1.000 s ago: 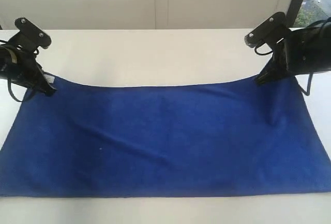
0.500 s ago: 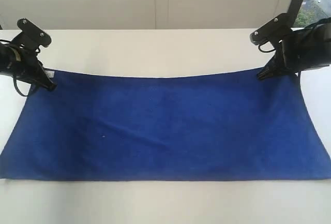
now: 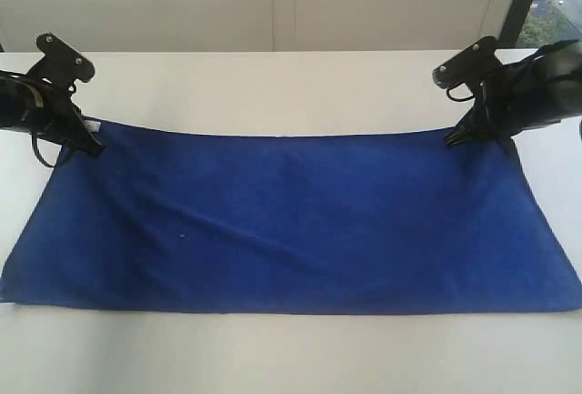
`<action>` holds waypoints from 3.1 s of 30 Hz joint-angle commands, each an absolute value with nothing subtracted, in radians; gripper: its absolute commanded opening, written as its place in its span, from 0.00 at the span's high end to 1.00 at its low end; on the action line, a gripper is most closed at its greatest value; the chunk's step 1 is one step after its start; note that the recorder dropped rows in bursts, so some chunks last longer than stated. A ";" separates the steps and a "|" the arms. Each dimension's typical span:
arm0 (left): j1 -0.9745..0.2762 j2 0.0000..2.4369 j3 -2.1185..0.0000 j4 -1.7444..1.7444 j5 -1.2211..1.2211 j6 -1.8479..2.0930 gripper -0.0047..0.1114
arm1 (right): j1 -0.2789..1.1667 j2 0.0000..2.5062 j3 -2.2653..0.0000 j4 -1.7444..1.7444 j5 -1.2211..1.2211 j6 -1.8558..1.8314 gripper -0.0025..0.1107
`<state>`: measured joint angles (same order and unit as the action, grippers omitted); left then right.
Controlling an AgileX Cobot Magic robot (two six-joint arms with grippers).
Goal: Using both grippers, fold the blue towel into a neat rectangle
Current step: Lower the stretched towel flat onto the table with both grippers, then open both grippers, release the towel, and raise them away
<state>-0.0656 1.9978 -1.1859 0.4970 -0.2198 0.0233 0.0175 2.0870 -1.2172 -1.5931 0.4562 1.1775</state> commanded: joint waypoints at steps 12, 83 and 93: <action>-0.060 1.996 -1.190 0.496 -0.216 0.026 0.65 | 0.009 2.086 -1.225 -1.602 0.469 1.210 0.76; -0.035 1.722 -0.937 -0.389 0.359 0.382 0.96 | 0.011 1.821 -0.862 -0.393 0.662 0.366 0.98; -0.035 1.671 -0.941 -0.390 0.419 0.398 0.96 | 0.011 1.650 -0.864 -0.224 0.553 0.262 0.98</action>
